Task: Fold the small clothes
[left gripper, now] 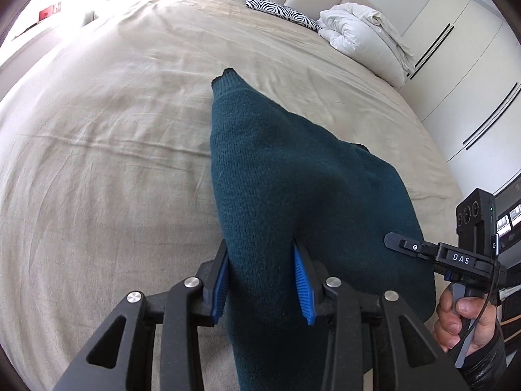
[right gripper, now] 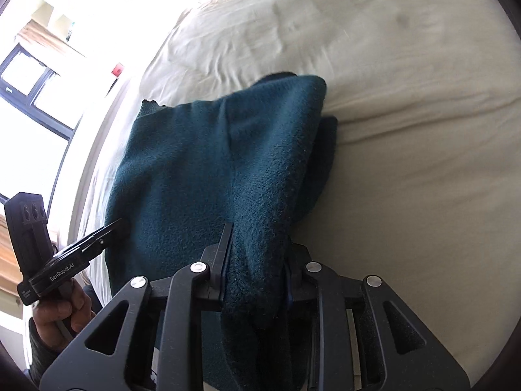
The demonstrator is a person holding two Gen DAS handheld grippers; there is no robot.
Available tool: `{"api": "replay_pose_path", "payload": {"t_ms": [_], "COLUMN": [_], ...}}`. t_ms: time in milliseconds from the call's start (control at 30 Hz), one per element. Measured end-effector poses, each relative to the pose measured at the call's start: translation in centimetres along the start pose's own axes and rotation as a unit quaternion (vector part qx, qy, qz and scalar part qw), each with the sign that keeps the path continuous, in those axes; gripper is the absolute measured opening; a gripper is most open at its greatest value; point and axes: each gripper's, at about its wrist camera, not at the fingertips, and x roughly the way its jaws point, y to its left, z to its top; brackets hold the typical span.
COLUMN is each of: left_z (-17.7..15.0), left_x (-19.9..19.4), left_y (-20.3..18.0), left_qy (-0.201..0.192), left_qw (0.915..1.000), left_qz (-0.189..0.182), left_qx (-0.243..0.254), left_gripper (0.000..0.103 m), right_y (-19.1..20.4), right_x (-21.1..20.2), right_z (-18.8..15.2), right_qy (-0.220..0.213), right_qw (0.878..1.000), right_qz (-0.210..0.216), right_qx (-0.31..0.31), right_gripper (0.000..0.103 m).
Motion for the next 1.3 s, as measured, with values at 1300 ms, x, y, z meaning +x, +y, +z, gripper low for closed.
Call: {"api": "replay_pose_path", "payload": {"t_ms": [1300], "left_z": [-6.2], "left_x": [-3.8], "left_y": [-3.0], "left_qy": [-0.071], "left_qw": [0.995], "left_qz": [0.041], "left_qx": [0.057], "left_gripper": [0.058], "right_y": [1.8], "right_x": [-6.2], "right_z": [-7.8], "right_qy": [-0.079], "right_qw": [0.977], "right_qz": [0.197], "right_qx": [0.033], "right_gripper": [0.041]}}
